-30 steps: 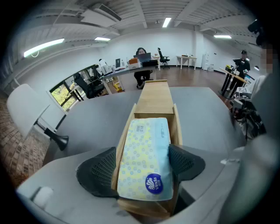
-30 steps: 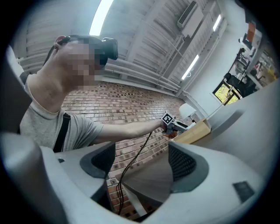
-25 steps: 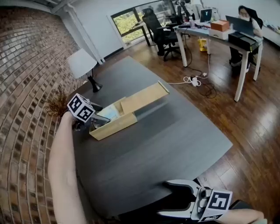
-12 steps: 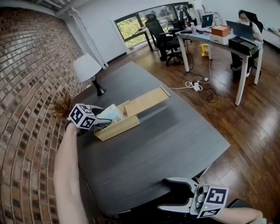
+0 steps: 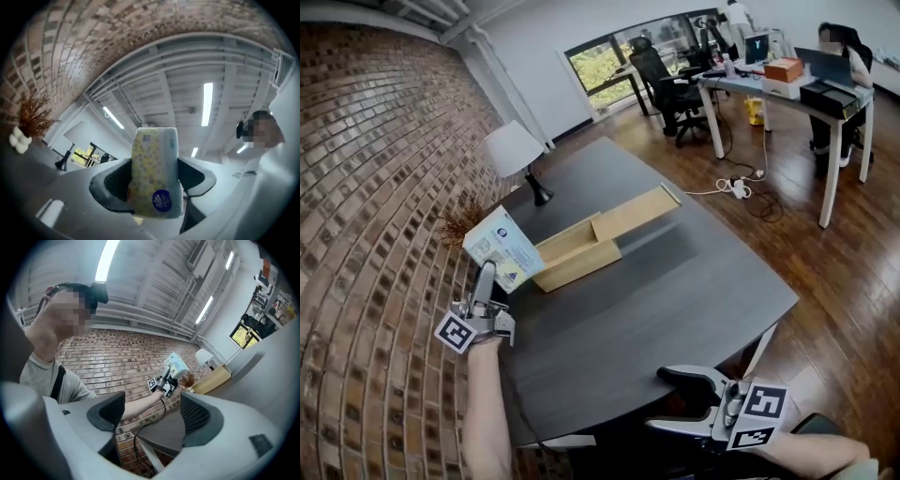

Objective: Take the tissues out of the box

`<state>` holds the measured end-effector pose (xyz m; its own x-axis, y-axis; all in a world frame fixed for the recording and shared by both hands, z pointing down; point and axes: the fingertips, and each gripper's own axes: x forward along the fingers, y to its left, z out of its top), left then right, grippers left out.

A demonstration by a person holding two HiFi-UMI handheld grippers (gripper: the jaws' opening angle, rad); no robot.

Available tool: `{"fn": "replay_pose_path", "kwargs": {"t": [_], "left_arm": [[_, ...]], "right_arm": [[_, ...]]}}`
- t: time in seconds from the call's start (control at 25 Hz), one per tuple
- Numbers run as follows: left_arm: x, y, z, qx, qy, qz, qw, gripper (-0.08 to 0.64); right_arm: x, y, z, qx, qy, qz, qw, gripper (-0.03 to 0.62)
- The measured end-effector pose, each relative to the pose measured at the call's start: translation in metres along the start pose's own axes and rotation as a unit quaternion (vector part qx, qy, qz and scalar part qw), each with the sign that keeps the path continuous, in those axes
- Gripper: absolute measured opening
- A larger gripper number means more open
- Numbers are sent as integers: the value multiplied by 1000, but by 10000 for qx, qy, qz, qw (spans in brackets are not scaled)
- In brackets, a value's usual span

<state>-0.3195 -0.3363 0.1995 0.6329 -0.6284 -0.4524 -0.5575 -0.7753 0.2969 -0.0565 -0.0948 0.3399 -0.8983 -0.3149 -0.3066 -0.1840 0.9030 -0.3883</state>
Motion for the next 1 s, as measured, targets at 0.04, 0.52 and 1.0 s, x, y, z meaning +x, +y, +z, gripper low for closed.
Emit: {"fn": "replay_pose_path", "kwargs": {"t": [0.04,0.52,1.0], "left_arm": [[-19,-20,-1,-241,-333,-134,9991,310],[-174,-225,-72,-2533,-3079,-991,9117,310],[-225,-278,-97,-3009,-3210,-1204,8899,310]], "right_arm": [[1,2,-1,-2,6,35,10000,367],[4,32,-14,40,181,389,9991,367],[9,69,-38,-68,501,875,9949,367]]}}
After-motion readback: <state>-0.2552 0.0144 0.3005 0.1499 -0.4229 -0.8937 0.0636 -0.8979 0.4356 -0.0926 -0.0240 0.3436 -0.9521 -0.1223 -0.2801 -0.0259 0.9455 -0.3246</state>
